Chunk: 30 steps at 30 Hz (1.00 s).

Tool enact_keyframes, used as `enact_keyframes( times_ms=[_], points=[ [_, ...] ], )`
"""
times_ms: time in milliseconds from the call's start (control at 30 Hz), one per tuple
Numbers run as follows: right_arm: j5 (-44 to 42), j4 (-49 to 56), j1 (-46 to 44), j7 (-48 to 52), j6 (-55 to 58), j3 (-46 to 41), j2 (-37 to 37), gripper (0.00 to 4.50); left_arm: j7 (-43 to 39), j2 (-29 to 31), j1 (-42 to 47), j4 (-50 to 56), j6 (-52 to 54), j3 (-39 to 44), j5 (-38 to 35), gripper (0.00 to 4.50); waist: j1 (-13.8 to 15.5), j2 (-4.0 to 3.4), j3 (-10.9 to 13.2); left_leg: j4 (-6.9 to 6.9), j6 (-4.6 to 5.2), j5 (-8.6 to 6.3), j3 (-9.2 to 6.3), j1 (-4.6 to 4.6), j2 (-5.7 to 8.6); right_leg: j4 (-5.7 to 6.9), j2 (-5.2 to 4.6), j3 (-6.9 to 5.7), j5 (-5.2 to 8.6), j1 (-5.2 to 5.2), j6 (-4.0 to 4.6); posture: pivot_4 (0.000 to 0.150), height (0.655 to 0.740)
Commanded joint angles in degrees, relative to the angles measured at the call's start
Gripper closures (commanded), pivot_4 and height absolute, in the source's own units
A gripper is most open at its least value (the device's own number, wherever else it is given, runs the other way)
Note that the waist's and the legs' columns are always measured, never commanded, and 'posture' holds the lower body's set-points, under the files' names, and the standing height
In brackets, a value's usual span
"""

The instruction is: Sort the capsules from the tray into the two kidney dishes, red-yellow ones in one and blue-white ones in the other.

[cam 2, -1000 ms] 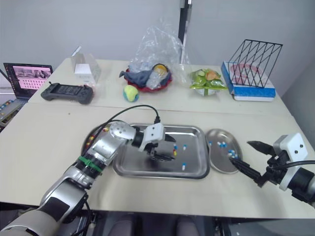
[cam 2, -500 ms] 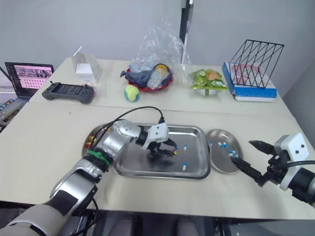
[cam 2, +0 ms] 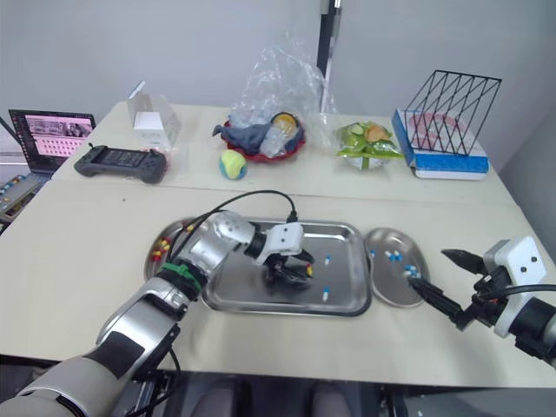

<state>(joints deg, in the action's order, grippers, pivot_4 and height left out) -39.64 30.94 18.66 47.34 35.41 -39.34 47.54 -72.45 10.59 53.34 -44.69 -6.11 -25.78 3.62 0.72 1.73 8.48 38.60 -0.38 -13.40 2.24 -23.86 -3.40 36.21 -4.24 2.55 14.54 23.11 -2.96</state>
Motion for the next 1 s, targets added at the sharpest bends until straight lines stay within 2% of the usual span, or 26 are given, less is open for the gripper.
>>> enact_keyframes(
  times_ms=[33,267,1000],
  points=[
    [-0.55,1.40,-0.05,-0.17,-0.93,-2.49,-0.27,0.00,0.64,-0.41,1.55,-0.89,-1.76,-0.02,1.63,2.52,0.00,0.00,0.00,0.00,0.00,0.00,0.00,0.00,0.00,0.00,0.00,0.00,0.00,0.00,0.00,0.150,0.7334],
    [-0.86,1.93,0.03,-0.59,-0.51,-3.08,-0.69,0.00,1.13,-0.38,1.62,-1.48,-0.56,-0.70,4.20,2.52,0.07,0.00,0.00,0.06,0.01,-0.01,-0.02,-0.01,0.01,0.01,-0.01,-0.01,0.00,-0.02,-0.01,0.150,0.7334],
    [-0.56,1.91,-1.13,-0.95,-0.15,-2.50,-0.47,0.00,0.62,-3.05,0.40,1.75,0.23,-0.94,4.12,2.52,0.10,0.00,0.00,0.10,0.03,-0.02,-0.03,-0.02,0.01,0.04,-0.01,-0.01,0.00,-0.03,-0.01,0.150,0.7334]
  ],
)
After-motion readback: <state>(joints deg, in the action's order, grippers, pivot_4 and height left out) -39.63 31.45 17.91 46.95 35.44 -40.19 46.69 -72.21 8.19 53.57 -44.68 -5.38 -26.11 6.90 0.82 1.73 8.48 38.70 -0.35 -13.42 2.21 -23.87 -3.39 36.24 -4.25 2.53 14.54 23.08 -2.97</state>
